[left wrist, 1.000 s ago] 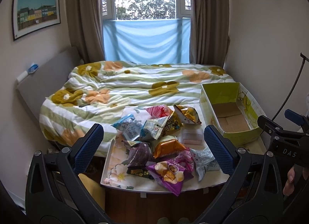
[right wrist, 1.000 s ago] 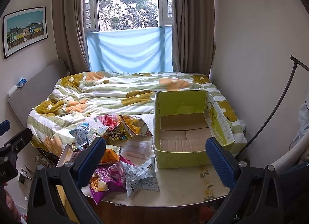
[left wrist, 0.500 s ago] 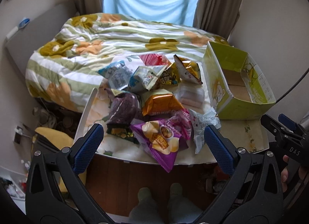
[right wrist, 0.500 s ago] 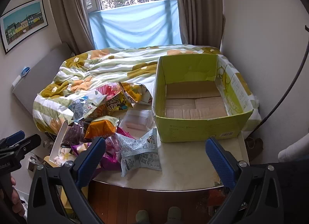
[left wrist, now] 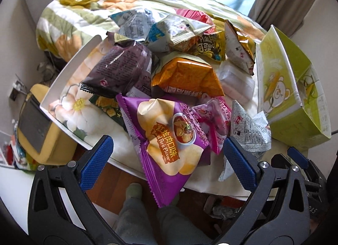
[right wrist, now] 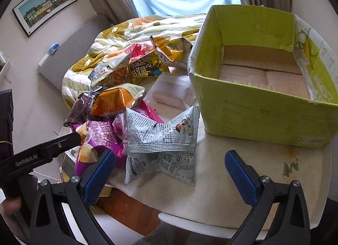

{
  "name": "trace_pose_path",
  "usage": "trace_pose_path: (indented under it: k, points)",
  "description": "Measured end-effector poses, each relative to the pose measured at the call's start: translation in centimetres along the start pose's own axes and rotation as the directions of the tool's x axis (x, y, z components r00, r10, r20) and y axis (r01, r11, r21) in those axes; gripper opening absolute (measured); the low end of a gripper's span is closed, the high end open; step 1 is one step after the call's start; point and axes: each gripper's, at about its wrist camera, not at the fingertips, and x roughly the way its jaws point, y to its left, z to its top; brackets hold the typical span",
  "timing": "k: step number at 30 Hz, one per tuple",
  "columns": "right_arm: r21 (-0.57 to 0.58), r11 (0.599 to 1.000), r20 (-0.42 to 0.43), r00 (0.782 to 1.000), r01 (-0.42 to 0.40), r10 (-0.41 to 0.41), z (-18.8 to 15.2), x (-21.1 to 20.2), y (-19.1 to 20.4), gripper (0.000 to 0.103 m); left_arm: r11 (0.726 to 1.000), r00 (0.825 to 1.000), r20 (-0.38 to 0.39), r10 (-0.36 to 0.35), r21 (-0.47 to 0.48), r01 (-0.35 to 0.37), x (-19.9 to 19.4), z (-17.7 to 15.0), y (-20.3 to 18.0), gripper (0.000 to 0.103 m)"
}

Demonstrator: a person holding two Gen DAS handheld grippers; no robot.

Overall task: Organize snacks
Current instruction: 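Grasp the purple chip bag with the left tool while the right tool grasps the grey-blue printed bag, then carry both bags over the cardboard box and open both tools to drop them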

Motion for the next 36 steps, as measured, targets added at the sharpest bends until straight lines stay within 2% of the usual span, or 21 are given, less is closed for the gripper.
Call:
trace_pose_path:
  k: [6,8,10,12,17,22,27,29,32,36]
  points:
    - [-0.014,0.999,-0.035,0.998,-0.053,0.052,0.5,2.6,-1.1,0.103,0.998,0.999,-0.036,0.013,-0.063,-0.016,3.3,-0.2,0.3,0.101]
    - [-0.012,0.997,-0.051,0.996,-0.071,0.07,0.5,3.4,-1.4,0.103,0.996,0.999,-0.054,-0.008,-0.087,0.004,4.1,-0.3,0.4,0.094]
    - [-0.011,0.996,-0.064,0.994,-0.086,0.085,0.6,4.1,-1.5,0.103,0.995,0.998,-0.066,-0.018,-0.101,0.012,4.7,-0.4,0.5,0.09]
    - [-0.006,0.995,-0.075,0.992,-0.102,0.102,0.6,4.7,-1.6,0.103,0.995,0.998,-0.064,-0.009,-0.095,0.003,4.9,-0.5,0.5,0.089]
    - [0.015,0.988,-0.096,0.984,-0.151,0.152,0.6,5.5,-1.9,0.103,0.996,0.998,-0.065,0.022,-0.082,-0.027,4.8,-0.8,0.5,0.074]
    - [0.031,0.982,-0.115,0.975,-0.185,0.188,0.7,6.5,-1.6,0.103,0.997,0.998,-0.053,0.04,-0.063,-0.043,4.4,-1.2,0.5,0.066]
    - [0.015,0.985,-0.113,0.978,-0.174,0.174,0.7,7.0,-1.4,0.103,0.997,0.997,-0.038,0.069,-0.023,-0.069,3.8,-1.5,0.0,0.066]
    - [0.015,0.985,-0.109,0.979,-0.173,0.174,0.7,6.9,-1.4,0.1,0.997,0.997,-0.029,0.074,-0.014,-0.074,3.5,-1.7,-0.2,0.065]
    - [0.012,0.985,-0.098,0.98,-0.174,0.175,0.6,6.7,-1.4,0.085,0.998,0.998,-0.009,0.069,-0.011,-0.069,2.9,-1.8,-0.1,0.065]
    - [-0.021,0.99,-0.082,0.987,-0.14,0.137,0.6,5.9,-1.0,0.075,0.998,0.998,0.013,0.057,-0.013,-0.057,1.5,-1.8,0.3,0.064]
